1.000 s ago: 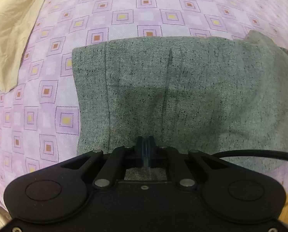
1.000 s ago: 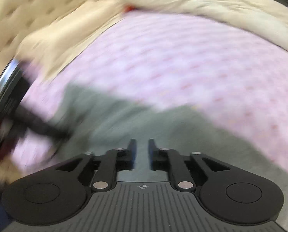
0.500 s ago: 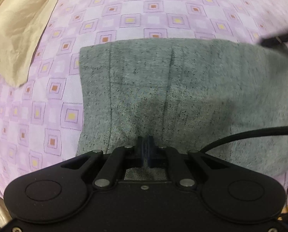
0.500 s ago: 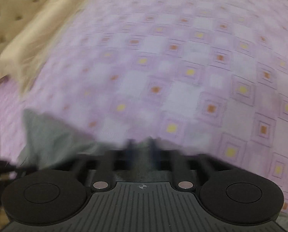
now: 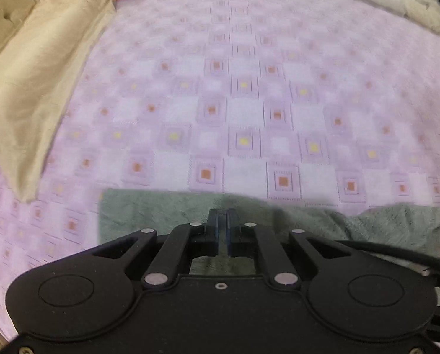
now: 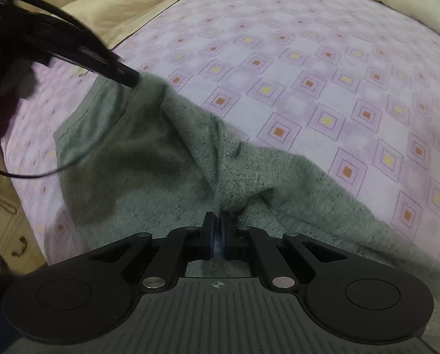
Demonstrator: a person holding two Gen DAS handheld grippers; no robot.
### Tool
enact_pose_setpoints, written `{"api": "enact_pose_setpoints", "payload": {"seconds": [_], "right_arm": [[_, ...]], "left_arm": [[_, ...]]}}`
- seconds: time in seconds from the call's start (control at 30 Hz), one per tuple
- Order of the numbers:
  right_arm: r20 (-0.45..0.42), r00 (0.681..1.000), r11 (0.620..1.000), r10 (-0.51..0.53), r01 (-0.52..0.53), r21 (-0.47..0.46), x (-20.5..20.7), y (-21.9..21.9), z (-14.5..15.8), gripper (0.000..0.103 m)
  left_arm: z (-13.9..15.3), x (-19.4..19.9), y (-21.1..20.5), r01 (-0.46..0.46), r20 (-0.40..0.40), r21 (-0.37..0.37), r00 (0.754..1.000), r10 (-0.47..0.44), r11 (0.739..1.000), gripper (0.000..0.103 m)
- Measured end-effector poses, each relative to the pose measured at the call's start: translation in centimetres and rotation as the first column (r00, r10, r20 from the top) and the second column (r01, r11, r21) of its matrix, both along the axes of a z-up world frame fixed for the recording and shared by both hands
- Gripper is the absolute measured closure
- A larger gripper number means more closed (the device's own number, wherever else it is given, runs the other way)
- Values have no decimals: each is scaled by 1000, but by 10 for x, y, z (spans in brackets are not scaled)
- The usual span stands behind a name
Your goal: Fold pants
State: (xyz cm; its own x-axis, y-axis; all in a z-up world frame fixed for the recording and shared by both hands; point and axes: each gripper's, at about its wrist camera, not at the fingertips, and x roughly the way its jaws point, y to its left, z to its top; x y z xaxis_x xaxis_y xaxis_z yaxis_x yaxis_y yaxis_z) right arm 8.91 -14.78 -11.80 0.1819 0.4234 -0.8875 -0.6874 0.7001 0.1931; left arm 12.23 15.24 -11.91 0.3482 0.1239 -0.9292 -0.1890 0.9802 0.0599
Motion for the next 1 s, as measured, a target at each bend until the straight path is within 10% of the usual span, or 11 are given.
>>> {"api": "enact_pose_setpoints", "payload": {"seconds": [0.1,0.2,0.33,0.7,0.8,1.0], "right_arm": [[3,1000,999,-16,16,35,8,-3,9,98],[-8,999,996,-44,44,82,16,-12,23,94],[-82,991,981,-107,119,156,39,-24,26,63],[-417,886,934,-203,304,190,98,-14,-15,62],[-292,914,920,-282,344,189,114,-9,-4,101],[-183,950,952,-253,278,127,129,10,-8,100]], "left_arm": [[-38,-10,-6,38,-130,17,991,-35,999,91],[-41,-36,-17,132,-51,94,990,-128,987,91],[-41,-47,-20,136,-43,109,990,-132,985,91],[-34,-40,-14,64,-27,43,998,-63,997,91],[-34,-40,-15,67,-24,46,998,-66,997,91],[-33,-41,-21,90,-25,74,996,-89,993,91]]}}
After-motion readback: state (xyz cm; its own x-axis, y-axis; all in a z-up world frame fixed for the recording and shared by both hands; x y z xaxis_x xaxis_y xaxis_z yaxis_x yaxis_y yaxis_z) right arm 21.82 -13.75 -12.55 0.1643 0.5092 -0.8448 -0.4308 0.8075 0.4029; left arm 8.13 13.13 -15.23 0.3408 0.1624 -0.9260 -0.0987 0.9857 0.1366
